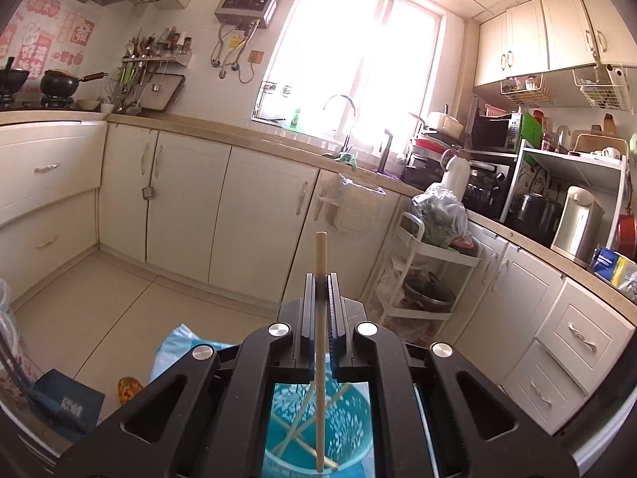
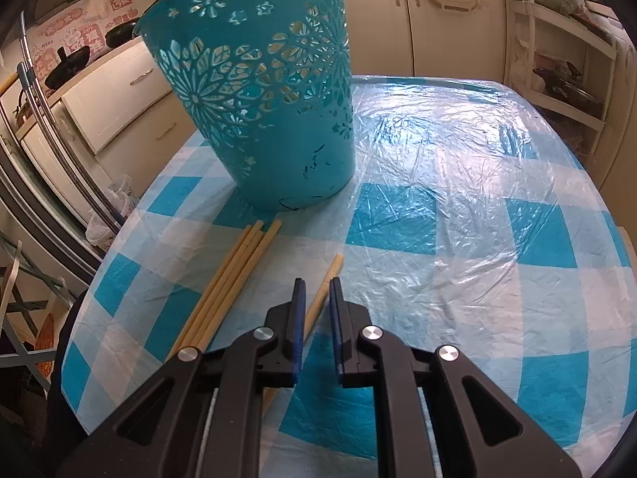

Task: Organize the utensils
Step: 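Lift the chopstick with the left tool over the teal cup and release it, then withdraw the open left tool while the right tool grasps a single chopstick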

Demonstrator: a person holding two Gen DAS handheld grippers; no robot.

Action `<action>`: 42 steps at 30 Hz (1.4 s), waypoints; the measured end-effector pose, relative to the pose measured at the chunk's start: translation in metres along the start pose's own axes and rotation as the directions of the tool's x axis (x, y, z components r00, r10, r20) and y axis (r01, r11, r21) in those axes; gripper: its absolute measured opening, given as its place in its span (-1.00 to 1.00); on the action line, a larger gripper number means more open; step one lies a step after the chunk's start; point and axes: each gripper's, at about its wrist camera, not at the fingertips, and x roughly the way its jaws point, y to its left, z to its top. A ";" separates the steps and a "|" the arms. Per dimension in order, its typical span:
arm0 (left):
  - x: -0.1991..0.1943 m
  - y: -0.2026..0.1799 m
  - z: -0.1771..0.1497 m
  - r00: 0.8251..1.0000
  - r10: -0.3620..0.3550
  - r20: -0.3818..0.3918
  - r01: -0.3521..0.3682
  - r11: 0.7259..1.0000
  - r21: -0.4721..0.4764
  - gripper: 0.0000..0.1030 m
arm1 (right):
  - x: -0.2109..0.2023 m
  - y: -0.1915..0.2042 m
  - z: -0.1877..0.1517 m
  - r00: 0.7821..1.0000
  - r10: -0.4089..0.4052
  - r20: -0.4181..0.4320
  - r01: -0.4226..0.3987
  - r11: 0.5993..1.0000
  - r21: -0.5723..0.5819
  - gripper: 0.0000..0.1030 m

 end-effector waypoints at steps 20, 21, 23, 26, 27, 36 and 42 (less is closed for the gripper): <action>0.059 0.011 -0.061 0.980 0.064 -0.187 -0.049 0.995 0.084 -0.89 | 0.000 -0.002 0.000 1.000 0.017 0.001 -0.017 1.000 0.018 -0.75; 0.059 0.012 -0.064 0.976 0.071 -0.205 -0.053 0.994 0.091 -0.89 | 0.000 -0.002 0.000 1.000 0.017 0.001 -0.017 1.000 0.018 -0.75; 0.057 0.015 -0.069 0.970 0.087 -0.228 -0.064 0.992 0.106 -0.84 | 0.000 -0.002 0.000 1.000 0.018 0.001 -0.018 1.000 0.018 -0.75; 0.047 0.022 -0.076 0.965 0.119 -0.235 -0.096 0.989 0.111 -0.24 | 0.000 -0.001 0.000 1.000 0.018 0.000 -0.018 1.000 0.019 -0.75; 0.041 0.025 -0.078 0.965 0.131 -0.228 -0.109 0.988 0.107 -0.08 | 0.000 -0.001 0.000 1.000 0.019 0.000 -0.019 1.000 0.020 -0.76; -0.016 0.080 -0.119 0.941 0.223 -0.255 -0.221 0.974 0.037 0.59 | 0.000 0.013 -0.001 0.998 -0.060 -0.007 0.059 0.996 -0.071 -0.76; -0.010 0.111 -0.177 0.884 0.232 -0.405 -0.251 0.968 0.008 0.59 | -0.003 0.019 0.002 0.993 -0.044 -0.111 0.013 0.963 -0.268 -0.78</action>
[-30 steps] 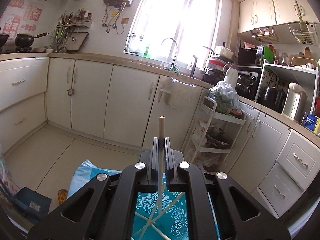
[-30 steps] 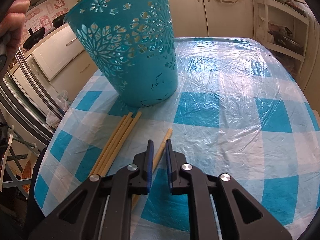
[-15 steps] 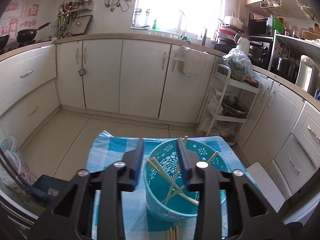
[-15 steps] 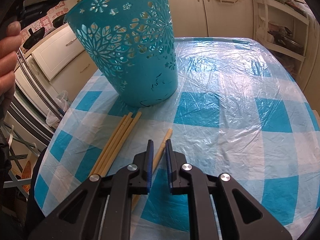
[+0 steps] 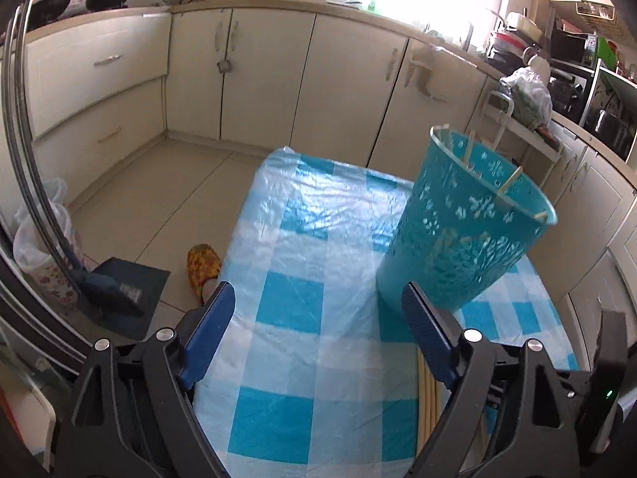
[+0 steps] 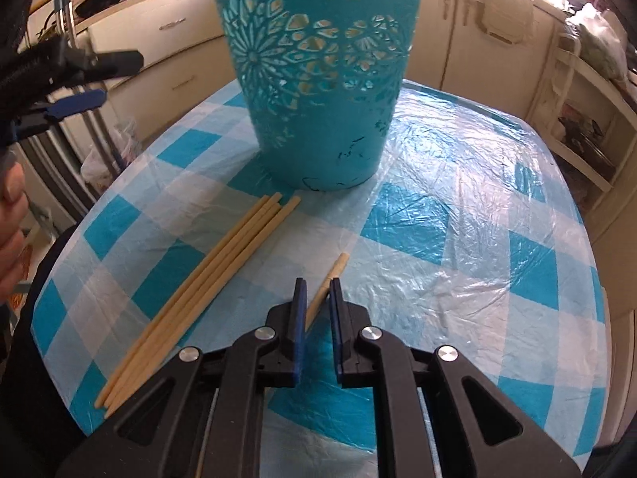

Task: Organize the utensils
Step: 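Withdraw the open left tool while the right tool grasps a single chopstick, then lift the chopstick with the right tool over the teal cup and release it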

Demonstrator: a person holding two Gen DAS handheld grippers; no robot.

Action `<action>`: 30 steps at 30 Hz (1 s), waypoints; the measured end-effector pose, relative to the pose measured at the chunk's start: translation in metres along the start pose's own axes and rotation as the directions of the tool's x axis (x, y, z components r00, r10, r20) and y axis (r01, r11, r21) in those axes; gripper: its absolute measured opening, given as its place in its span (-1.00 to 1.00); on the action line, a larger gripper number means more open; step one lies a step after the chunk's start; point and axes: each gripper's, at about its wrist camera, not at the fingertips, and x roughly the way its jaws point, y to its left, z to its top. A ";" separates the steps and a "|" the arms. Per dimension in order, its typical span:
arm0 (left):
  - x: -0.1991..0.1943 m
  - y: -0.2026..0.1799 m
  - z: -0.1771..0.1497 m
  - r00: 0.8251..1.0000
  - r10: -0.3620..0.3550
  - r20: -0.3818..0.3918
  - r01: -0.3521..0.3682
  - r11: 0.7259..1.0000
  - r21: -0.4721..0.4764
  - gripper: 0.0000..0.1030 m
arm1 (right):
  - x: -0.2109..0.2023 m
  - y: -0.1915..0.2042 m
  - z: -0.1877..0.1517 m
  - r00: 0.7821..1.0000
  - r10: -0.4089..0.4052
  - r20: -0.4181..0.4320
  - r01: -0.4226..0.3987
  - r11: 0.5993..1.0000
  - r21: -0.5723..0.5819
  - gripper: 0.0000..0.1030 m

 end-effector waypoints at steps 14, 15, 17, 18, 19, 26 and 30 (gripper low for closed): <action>0.035 -0.012 -0.037 0.997 0.010 -0.074 -0.006 0.998 0.059 0.61 | -0.007 0.010 -0.009 0.999 -0.024 -0.032 0.024 1.000 0.001 -0.88; 0.036 -0.014 -0.036 0.997 0.013 -0.074 -0.008 0.998 0.061 0.62 | -0.005 0.012 -0.007 0.999 -0.014 -0.040 0.014 1.000 -0.009 -0.88; 0.037 -0.015 -0.037 0.997 0.008 -0.079 -0.003 0.998 0.061 0.62 | -0.004 0.011 -0.005 0.998 -0.014 -0.065 0.014 1.000 -0.003 -0.88; 0.037 -0.015 -0.037 0.997 0.010 -0.078 -0.005 0.998 0.060 0.62 | -0.004 0.011 -0.005 0.997 -0.017 -0.074 0.017 1.000 0.001 -0.88; 0.037 -0.015 -0.037 0.997 0.010 -0.079 -0.006 0.998 0.059 0.62 | -0.004 0.013 -0.005 0.997 -0.025 -0.074 0.024 1.000 -0.002 -0.88; 0.036 -0.019 -0.039 0.997 0.010 -0.076 -0.004 0.997 0.081 0.63 | -0.011 0.012 -0.016 0.999 -0.046 0.000 0.046 0.997 0.063 -0.89; 0.036 -0.020 -0.040 0.997 0.011 -0.073 -0.004 0.996 0.088 0.67 | -0.048 -0.008 -0.018 0.981 0.073 0.181 -0.109 0.974 0.198 -0.89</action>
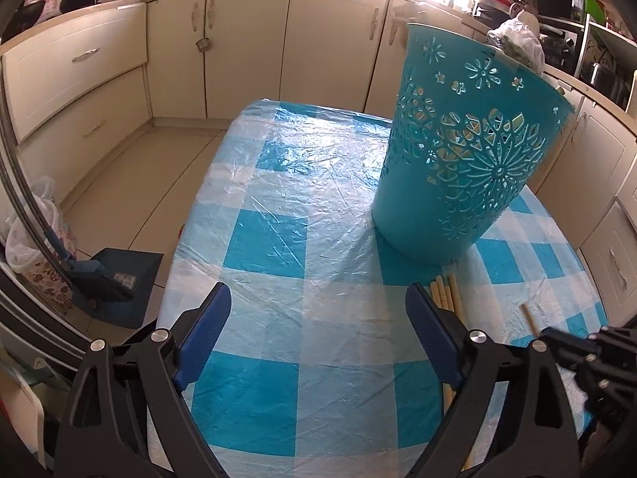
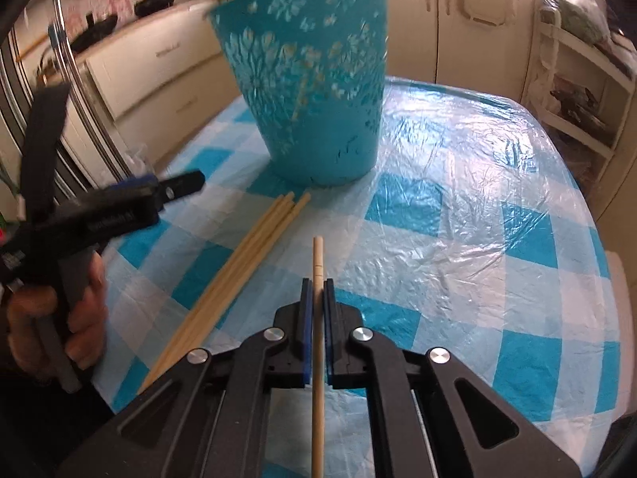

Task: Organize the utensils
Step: 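Lift the chopstick with the right tool over the teal cup and release it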

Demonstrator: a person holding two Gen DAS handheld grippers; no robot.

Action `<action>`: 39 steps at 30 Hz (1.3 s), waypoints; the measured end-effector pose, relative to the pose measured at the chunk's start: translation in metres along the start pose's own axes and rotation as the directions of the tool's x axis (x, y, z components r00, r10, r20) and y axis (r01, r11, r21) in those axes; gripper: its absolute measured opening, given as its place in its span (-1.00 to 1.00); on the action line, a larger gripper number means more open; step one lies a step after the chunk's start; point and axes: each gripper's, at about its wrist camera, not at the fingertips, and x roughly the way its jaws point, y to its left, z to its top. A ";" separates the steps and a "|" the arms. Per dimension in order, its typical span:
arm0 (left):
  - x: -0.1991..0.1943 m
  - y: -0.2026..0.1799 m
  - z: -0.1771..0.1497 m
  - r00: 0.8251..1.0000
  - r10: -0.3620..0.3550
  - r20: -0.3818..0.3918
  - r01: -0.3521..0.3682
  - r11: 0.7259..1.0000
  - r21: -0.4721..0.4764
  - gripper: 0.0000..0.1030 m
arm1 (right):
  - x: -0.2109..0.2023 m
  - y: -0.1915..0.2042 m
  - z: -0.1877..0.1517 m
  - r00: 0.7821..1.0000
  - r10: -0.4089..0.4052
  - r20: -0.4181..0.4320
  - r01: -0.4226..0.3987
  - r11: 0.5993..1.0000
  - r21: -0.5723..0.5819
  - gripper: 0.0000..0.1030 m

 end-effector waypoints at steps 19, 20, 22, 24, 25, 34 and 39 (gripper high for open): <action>0.002 0.007 0.001 1.000 -0.005 -0.003 0.005 1.000 -0.029 0.70 | -0.053 0.021 0.195 0.788 0.046 0.614 -0.147 0.982 0.116 -0.88; 0.001 0.008 0.000 1.000 -0.008 -0.001 0.008 0.999 -0.033 0.70 | -0.045 0.021 0.199 0.785 0.019 0.619 -0.122 0.985 0.125 -0.88; 0.001 0.008 0.000 1.000 -0.012 0.004 0.012 0.999 -0.039 0.70 | -0.030 0.014 0.201 0.787 -0.022 0.616 -0.091 0.984 0.151 -0.88; 0.000 0.009 0.000 1.000 -0.019 0.007 0.020 0.999 -0.043 0.71 | -0.018 0.009 0.201 0.797 -0.055 0.601 -0.067 0.982 0.179 -0.88; 0.000 0.010 0.000 1.000 -0.023 0.007 0.023 0.999 -0.043 0.71 | -0.015 0.007 0.200 0.801 -0.067 0.595 -0.056 0.981 0.186 -0.88; 0.001 0.012 0.000 0.999 -0.040 0.008 0.040 0.998 -0.052 0.73 | 0.004 0.008 0.192 0.824 -0.099 0.559 0.002 0.985 0.171 -0.87; 0.001 0.015 0.000 0.999 -0.040 0.008 0.040 0.997 -0.063 0.73 | 0.004 0.017 0.178 0.845 -0.072 0.530 0.009 0.993 0.120 -0.87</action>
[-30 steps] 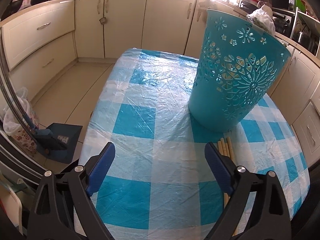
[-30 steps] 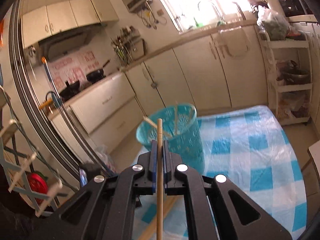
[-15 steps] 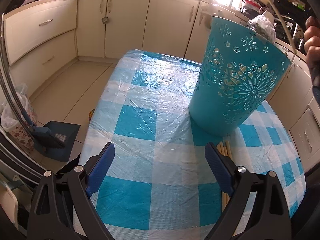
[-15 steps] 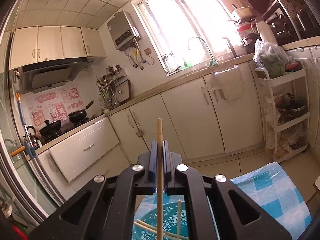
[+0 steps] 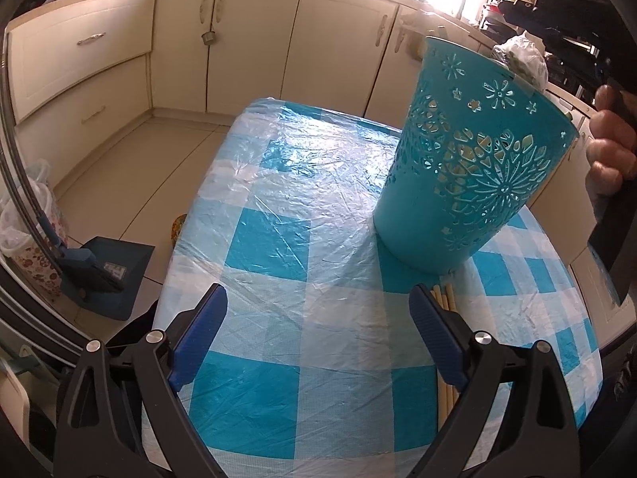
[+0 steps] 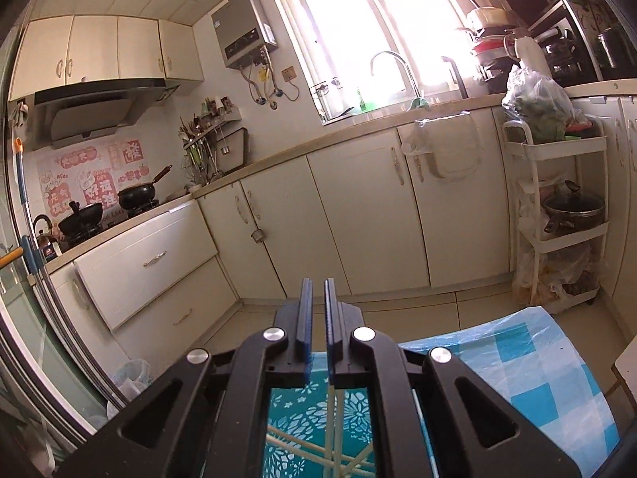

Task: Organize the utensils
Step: 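Lift the chopstick with the right tool over the teal cup and release it, then move the open right tool back toward the chopstick bundle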

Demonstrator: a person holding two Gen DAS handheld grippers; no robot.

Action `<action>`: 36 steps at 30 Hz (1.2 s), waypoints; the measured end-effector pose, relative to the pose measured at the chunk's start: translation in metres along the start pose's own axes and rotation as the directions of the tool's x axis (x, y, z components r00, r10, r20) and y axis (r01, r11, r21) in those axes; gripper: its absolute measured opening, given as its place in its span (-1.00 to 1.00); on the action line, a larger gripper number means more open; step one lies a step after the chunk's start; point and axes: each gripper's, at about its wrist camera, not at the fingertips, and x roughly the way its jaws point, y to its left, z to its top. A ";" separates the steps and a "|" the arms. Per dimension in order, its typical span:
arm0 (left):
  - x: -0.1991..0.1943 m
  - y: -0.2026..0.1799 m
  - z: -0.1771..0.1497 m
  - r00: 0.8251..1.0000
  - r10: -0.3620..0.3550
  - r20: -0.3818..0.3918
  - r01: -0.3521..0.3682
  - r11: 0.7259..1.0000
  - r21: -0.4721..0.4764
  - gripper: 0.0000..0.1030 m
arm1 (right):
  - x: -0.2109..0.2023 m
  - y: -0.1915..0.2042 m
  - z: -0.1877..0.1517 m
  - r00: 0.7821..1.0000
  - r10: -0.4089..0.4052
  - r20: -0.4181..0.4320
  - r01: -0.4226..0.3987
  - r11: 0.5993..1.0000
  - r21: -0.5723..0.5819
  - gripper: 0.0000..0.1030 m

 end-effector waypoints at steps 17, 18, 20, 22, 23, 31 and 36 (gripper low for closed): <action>-0.002 -0.001 0.000 1.000 0.019 0.007 -0.019 1.000 0.002 0.75 | -0.093 -0.012 -0.056 0.994 -0.060 -0.091 0.063 0.998 0.031 -0.06; -0.002 -0.001 0.000 1.000 0.019 0.007 -0.019 1.000 0.002 0.75 | -0.095 -0.012 -0.064 0.990 -0.075 -0.118 0.079 0.996 0.031 0.07; -0.002 -0.001 0.000 1.000 0.020 0.006 -0.020 1.000 0.003 0.75 | -0.096 -0.013 -0.081 0.981 -0.095 -0.168 0.101 0.994 0.028 0.16; -0.002 -0.001 0.000 1.000 0.022 0.006 -0.022 1.000 0.004 0.76 | -0.094 -0.013 -0.097 0.967 -0.117 -0.227 0.122 0.993 0.007 0.17; -0.002 -0.001 0.000 1.000 0.022 0.006 -0.022 1.000 0.003 0.76 | -0.091 -0.012 -0.105 0.957 -0.128 -0.259 0.130 0.991 -0.008 0.17; -0.002 0.001 0.001 1.000 0.023 0.008 -0.023 1.000 -0.003 0.79 | -0.067 0.000 -0.153 0.879 -0.138 -0.456 0.111 0.990 -0.086 -0.20; -0.003 0.002 0.001 1.000 0.020 0.010 -0.020 1.000 -0.006 0.79 | -0.059 0.008 -0.166 0.856 -0.144 -0.496 0.100 0.989 -0.113 -0.46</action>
